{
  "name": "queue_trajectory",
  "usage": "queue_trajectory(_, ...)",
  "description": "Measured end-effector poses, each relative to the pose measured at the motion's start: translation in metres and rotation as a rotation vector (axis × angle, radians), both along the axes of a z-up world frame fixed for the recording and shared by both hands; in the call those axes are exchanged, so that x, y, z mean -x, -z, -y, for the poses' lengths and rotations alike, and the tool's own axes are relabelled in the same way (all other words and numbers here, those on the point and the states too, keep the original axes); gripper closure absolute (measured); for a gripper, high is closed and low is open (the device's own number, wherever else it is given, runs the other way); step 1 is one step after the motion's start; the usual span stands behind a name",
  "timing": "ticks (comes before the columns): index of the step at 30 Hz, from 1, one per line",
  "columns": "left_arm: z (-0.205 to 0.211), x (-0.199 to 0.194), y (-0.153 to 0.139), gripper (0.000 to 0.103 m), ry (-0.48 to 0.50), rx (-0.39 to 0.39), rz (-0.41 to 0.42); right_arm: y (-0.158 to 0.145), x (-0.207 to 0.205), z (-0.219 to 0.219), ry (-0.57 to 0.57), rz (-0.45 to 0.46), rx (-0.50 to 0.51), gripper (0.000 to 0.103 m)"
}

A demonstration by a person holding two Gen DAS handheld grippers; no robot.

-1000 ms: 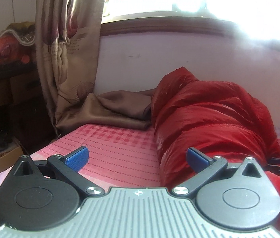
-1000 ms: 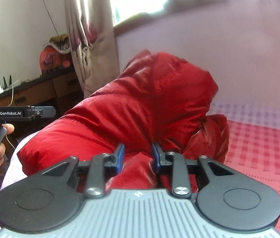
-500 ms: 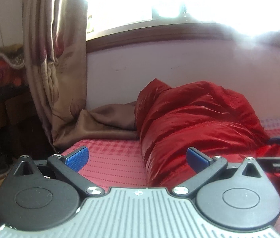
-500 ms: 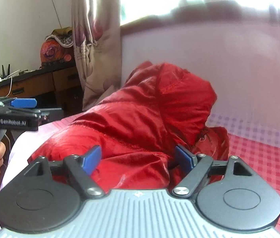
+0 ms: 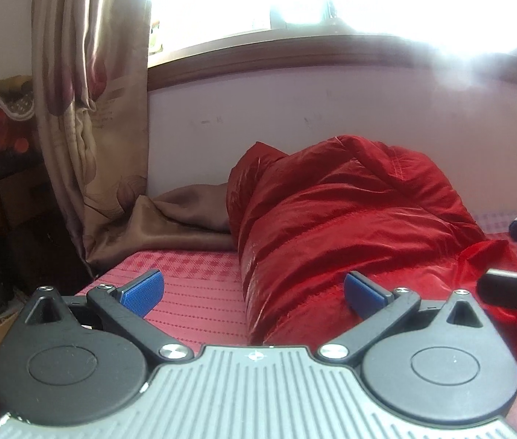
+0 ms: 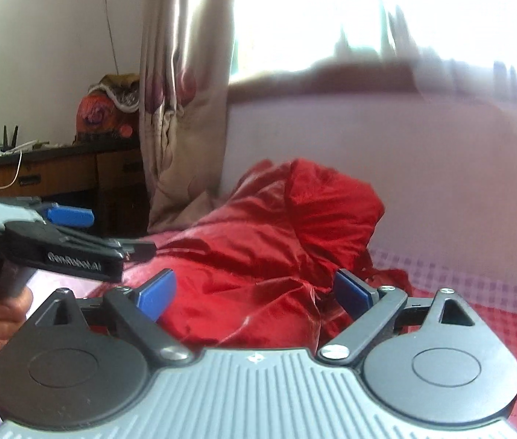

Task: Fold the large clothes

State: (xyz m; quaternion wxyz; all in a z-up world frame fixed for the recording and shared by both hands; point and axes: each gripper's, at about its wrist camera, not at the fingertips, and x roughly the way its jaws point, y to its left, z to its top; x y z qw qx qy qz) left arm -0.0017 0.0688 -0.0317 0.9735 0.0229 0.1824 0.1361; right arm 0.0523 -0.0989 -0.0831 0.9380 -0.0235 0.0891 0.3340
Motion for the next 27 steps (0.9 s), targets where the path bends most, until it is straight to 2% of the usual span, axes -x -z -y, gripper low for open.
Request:
queue_trajectory(2,0.000,0.001,0.001,0.000,0.002,0.009,-0.002,-0.001,0.010,0.002,0.017,0.035,-0.011,0.008)
queue_trajectory(4,0.002,0.002,0.001,0.000,0.005,0.015,-0.001,-0.002,0.019,0.004,0.045,0.068,-0.020,0.001)
queue_trajectory(11,0.011,0.006,-0.002,0.000,0.012,0.016,0.012,0.002,0.053,0.011,0.160,0.155,-0.072,0.000)
queue_trajectory(16,0.021,0.016,-0.005,0.000,0.010,0.009,0.066,0.009,0.068,0.018,0.204,0.154,-0.109,0.000)
queue_trajectory(21,0.031,0.020,-0.009,0.000,0.016,-0.018,0.087,0.015,0.076,0.020,0.207,0.136,-0.103,0.000)
queue_trajectory(27,0.039,0.025,-0.016,0.000,0.049,-0.001,0.074,0.011,0.082,0.025,0.226,0.145,-0.119,0.000)
